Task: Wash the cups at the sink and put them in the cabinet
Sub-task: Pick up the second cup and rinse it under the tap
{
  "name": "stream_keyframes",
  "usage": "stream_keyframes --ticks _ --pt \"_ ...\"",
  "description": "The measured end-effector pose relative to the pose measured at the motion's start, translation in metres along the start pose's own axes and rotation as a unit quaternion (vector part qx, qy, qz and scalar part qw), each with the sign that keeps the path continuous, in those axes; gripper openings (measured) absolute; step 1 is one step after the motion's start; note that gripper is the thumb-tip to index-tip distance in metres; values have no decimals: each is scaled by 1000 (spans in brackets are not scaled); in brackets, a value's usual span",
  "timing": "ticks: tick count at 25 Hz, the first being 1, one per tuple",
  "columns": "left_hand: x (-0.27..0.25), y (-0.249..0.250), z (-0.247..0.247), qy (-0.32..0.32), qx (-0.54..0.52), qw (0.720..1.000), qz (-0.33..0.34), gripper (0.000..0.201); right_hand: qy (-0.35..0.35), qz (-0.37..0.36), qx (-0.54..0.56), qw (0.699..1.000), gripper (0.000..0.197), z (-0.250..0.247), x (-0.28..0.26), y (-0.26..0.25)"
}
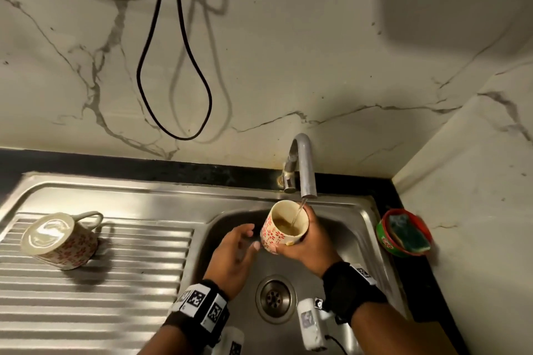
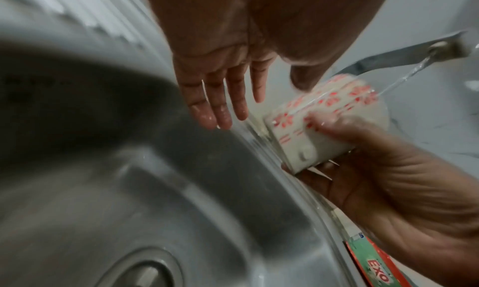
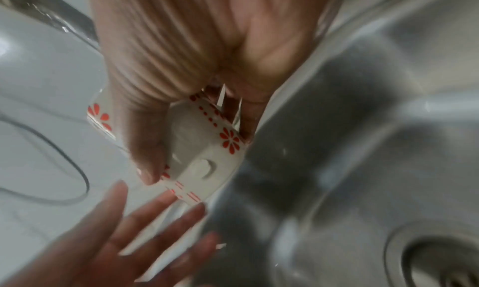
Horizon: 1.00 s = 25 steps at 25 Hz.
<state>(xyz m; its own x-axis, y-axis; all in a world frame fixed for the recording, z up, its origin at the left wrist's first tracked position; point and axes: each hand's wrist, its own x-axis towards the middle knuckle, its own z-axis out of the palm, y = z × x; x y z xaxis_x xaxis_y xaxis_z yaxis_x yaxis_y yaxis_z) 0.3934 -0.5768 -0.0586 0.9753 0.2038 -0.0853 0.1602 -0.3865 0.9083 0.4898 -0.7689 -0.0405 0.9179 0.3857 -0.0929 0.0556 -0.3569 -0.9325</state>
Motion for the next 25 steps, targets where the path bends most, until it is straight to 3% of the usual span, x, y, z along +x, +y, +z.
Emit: stream_keyframes --ticks 2,5,8,11,13,16,19,22,25 --pt "2 15 12 -44 -95 994 -42 43 22 64 119 991 89 9 -12 1" --pt "3 34 29 -47 -192 980 -13 68 35 185 334 924 78 19 -23 -4" --pt "8 53 32 -1 4 1000 12 86 -39 284 449 846 66 21 -30 -13" --pt "20 74 29 56 123 991 23 86 -47 356 455 815 92 26 -24 -9" --pt "29 78 31 72 162 983 38 85 -18 385 481 787 93 34 -19 -11" --pt "41 81 39 31 248 967 44 90 85 370 524 763 70 40 -13 -6" --pt "50 86 47 -8 313 949 41 88 103 380 552 735 56 36 -9 -3" --pt "59 93 53 -34 305 952 9 82 93 392 553 729 57 28 -6 6" --pt "64 97 51 -24 194 979 -58 67 109 332 495 795 53 20 -7 0"
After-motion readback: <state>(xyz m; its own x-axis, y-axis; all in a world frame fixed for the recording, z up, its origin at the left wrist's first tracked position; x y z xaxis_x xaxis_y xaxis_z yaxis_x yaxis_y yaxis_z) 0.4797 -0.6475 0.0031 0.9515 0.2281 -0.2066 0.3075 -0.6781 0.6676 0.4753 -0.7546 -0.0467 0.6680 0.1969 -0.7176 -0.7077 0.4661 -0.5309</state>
